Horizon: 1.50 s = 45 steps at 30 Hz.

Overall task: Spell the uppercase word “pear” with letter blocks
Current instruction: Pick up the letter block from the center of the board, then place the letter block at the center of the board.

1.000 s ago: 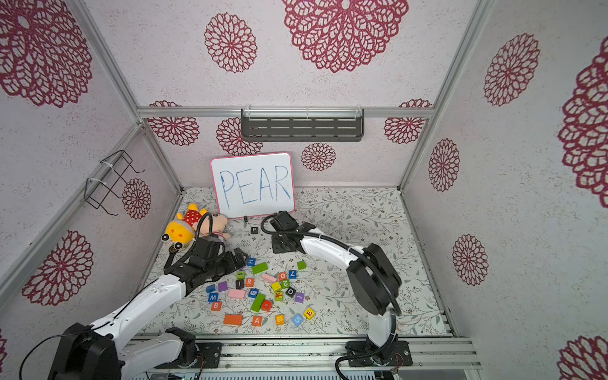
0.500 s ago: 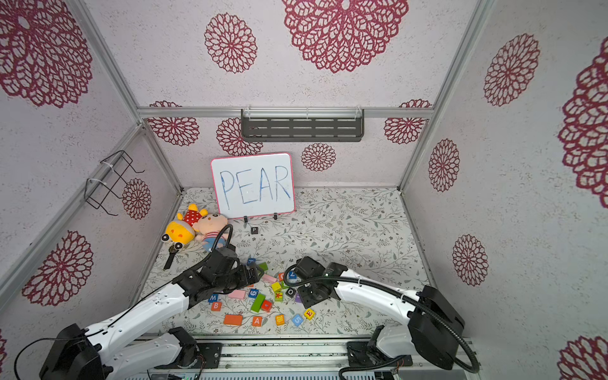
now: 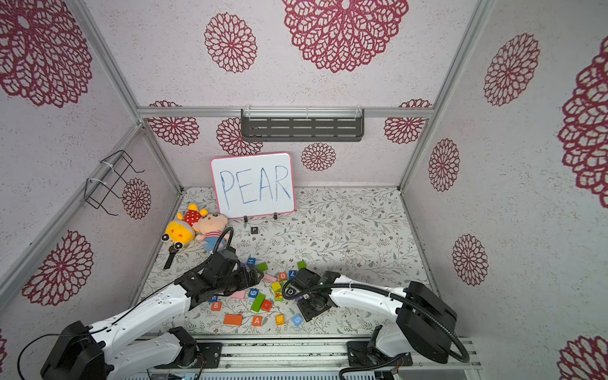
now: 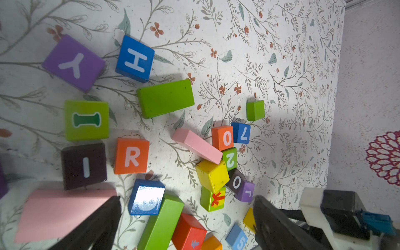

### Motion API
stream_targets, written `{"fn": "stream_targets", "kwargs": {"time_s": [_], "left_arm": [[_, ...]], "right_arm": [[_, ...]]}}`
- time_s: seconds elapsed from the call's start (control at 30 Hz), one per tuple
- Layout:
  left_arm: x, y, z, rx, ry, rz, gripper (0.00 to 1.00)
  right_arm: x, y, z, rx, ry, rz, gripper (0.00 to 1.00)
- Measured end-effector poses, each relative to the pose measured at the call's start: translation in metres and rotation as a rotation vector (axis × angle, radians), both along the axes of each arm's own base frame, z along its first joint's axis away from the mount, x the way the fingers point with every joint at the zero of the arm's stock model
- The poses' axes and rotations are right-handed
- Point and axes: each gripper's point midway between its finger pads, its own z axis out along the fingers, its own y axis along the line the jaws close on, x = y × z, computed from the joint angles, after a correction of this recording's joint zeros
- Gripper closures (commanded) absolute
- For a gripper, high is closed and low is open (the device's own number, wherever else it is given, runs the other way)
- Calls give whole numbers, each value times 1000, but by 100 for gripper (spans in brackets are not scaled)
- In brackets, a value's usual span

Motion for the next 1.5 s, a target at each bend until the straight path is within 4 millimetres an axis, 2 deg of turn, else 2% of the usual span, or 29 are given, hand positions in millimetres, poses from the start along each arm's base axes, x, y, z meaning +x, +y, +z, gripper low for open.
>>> {"fn": "stream_targets", "kwargs": {"time_s": [0.23, 0.47, 0.73, 0.87, 1.03, 1.2, 1.37, 1.5], "left_arm": [[0, 0, 0, 0, 0, 0, 2], [0, 0, -1, 4, 0, 1, 2], [2, 3, -4, 25, -4, 6, 2], [5, 5, -4, 33, -11, 13, 2], [23, 17, 3, 13, -30, 64, 2], [47, 37, 19, -11, -65, 132, 2], [69, 51, 37, -21, -101, 158, 2], [82, 59, 41, -14, -104, 168, 2]], "right_arm": [[0, 0, -14, -30, 15, 2, 55], [2, 1, -16, -31, 8, -2, 65], [7, -4, -13, -62, -17, -26, 73], [18, -1, 0, -77, -57, -53, 76], [57, 29, 31, -19, -139, -115, 77], [119, 71, 50, 59, -205, -219, 79], [177, 115, 50, 122, -243, -284, 79], [217, 132, 40, 148, -260, -338, 79]]}}
